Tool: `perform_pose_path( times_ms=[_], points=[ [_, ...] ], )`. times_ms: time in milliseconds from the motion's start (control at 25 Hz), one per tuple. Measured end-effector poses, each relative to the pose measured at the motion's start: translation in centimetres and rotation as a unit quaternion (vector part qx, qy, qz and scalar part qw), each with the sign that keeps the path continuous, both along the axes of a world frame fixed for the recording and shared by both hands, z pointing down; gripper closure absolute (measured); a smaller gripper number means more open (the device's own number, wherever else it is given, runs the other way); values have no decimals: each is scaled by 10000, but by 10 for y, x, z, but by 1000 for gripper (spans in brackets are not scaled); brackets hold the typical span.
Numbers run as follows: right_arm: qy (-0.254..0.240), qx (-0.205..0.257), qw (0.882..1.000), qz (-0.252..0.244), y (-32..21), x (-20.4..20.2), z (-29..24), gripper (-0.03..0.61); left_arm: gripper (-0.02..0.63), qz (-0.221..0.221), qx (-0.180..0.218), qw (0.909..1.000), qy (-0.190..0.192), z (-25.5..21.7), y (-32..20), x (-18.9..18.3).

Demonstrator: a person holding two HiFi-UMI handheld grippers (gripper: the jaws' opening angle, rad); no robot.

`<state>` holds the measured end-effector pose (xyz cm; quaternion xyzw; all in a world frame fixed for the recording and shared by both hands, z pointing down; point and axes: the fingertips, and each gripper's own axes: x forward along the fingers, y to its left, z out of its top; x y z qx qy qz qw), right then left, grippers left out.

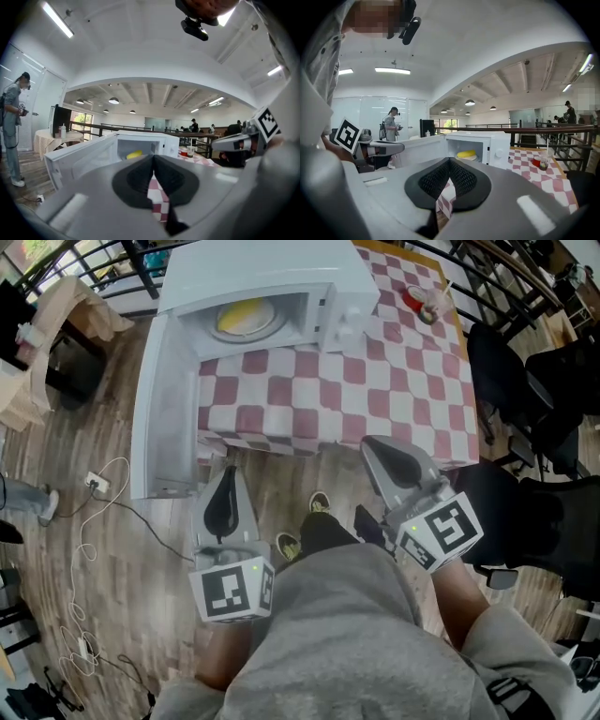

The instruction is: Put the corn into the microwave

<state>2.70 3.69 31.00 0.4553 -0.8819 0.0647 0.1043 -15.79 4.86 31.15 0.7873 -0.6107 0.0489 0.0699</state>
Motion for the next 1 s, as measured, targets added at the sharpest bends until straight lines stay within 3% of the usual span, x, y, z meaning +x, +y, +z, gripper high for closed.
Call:
perform_pose_path(
  times_ms=[680, 1000],
  points=[
    [-29, 162, 9998, -151, -2, 92, -14, 580, 604, -109, -25, 9992, -373, -9, 3, 87],
    [-142, 154, 9998, -44, 6, 136, -6, 580, 604, -229, -9, 9990, -374, -2, 8, 119]
  ],
)
